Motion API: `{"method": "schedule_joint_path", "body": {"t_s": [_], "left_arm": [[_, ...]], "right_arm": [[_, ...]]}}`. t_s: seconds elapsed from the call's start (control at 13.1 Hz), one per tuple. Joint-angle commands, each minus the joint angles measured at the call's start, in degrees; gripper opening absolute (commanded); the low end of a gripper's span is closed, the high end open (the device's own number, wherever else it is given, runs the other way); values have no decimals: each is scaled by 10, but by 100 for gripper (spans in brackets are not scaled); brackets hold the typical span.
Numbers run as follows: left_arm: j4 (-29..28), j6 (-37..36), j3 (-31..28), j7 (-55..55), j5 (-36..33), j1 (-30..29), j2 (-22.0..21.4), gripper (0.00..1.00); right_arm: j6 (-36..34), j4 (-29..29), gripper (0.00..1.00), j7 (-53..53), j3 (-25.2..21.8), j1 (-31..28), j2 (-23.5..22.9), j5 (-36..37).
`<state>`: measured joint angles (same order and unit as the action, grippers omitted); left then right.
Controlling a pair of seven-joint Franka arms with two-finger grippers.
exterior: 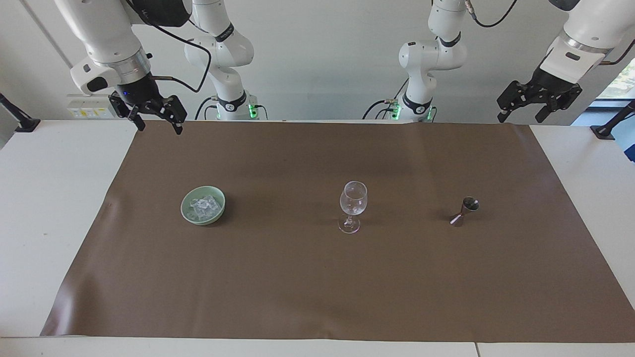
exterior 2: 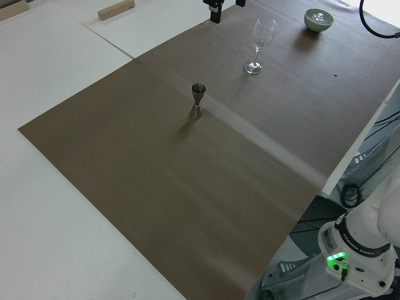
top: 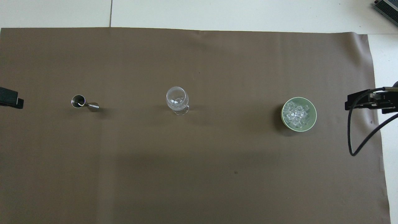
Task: Pour wine and add ice with both arms
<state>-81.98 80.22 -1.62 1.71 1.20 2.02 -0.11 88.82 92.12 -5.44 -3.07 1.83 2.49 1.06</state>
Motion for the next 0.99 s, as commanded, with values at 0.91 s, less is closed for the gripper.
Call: {"method": "schedule_joint_path", "body": {"t_s": [0.91], "left_arm": [[2, 11, -7, 57, 2, 4, -1, 100]], "right_arm": [[-6, 1, 100, 14, 3, -10, 6, -4]]}}
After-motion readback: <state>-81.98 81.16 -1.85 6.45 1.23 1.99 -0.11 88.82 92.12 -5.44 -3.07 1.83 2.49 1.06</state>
